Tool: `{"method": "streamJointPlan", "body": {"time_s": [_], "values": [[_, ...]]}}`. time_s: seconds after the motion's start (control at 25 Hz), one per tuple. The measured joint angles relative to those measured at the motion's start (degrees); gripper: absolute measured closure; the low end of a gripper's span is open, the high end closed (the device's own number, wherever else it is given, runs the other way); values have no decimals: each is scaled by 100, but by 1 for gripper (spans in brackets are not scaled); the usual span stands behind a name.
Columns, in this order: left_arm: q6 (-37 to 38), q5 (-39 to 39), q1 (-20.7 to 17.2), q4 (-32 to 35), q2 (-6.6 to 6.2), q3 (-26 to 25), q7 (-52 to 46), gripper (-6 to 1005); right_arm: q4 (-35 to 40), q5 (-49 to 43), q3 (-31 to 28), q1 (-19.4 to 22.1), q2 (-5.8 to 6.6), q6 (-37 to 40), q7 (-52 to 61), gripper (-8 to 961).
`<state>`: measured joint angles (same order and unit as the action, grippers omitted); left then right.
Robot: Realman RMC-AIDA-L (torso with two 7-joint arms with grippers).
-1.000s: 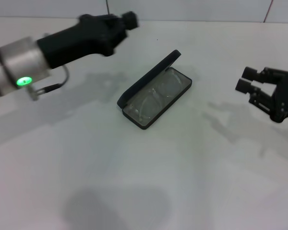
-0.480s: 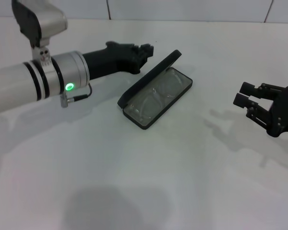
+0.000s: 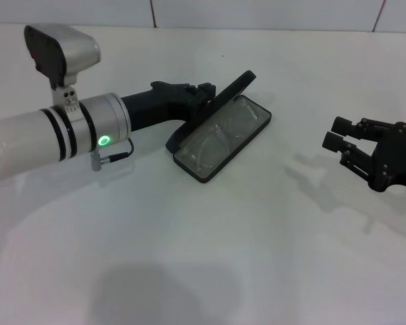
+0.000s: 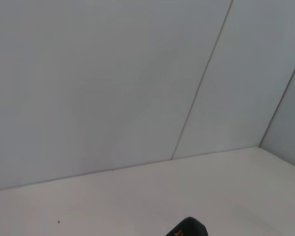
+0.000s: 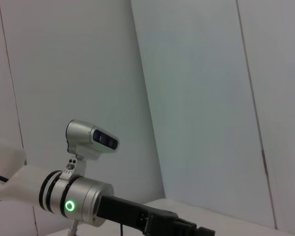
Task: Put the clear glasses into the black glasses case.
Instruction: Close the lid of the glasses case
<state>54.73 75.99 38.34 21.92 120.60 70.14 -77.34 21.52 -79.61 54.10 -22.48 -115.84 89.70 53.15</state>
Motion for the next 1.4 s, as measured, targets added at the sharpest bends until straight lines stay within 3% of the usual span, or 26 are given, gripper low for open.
{"method": "streamJointPlan", "body": {"time_s": [0.64, 0.96, 1.16, 1.4], "values": [[-57, -83, 72, -369, -1, 39, 203, 912, -148, -2, 4, -75, 0, -124, -17, 642], [43, -459, -14, -595, 10, 438, 223, 908, -157, 9, 4, -91, -4, -184, -21, 639], [835, -874, -422, 183, -17, 884, 602, 905, -158, 5, 6, -118, 0, -185, -15, 638], [917, -1025, -788, 1065, -48, 1136, 584, 901, -158, -3, 13, -137, -1, -179, -5, 635]]}}
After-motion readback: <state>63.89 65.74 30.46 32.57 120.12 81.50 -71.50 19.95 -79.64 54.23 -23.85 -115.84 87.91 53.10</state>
